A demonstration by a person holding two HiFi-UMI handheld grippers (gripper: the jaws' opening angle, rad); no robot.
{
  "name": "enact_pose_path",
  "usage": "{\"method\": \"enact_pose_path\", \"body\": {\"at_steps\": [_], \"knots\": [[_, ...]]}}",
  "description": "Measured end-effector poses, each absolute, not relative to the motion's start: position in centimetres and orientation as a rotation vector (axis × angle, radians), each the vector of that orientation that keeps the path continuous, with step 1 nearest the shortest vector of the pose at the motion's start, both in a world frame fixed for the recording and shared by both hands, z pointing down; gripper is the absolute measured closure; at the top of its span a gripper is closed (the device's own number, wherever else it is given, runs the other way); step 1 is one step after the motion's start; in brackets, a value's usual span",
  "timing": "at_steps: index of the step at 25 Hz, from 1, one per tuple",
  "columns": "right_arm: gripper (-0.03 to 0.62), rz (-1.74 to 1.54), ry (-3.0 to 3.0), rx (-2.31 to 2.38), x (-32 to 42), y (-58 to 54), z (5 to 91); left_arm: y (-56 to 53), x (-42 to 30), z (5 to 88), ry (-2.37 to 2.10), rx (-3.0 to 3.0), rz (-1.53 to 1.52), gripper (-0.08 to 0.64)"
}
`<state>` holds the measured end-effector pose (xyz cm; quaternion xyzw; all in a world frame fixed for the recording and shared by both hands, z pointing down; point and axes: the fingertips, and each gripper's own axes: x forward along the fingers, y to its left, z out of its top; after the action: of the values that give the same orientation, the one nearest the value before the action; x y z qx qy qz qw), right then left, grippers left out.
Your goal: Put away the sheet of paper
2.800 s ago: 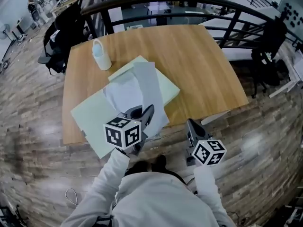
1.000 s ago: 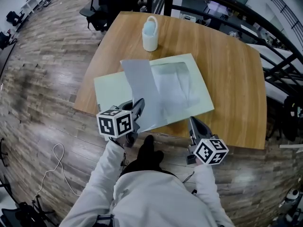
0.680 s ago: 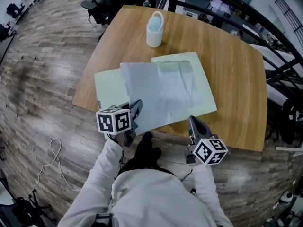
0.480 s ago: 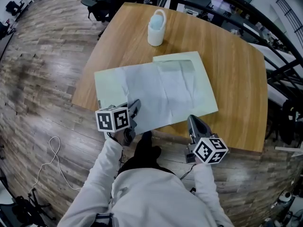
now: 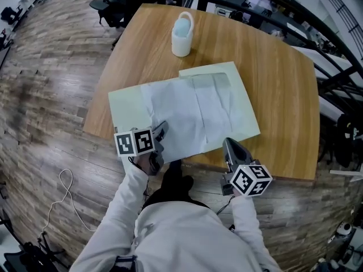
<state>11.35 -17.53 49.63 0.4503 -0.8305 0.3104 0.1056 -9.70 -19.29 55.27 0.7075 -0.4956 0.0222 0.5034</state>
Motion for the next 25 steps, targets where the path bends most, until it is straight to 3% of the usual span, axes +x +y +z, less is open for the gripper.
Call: {"method": "enact_pose_path", "body": {"at_steps": [25], "knots": [[0.566, 0.935, -2.423, 1.416, 13.3, -17.5, 49.4, -22.9, -4.1, 55.8, -1.131, 1.682, 0.033, 0.543]]}}
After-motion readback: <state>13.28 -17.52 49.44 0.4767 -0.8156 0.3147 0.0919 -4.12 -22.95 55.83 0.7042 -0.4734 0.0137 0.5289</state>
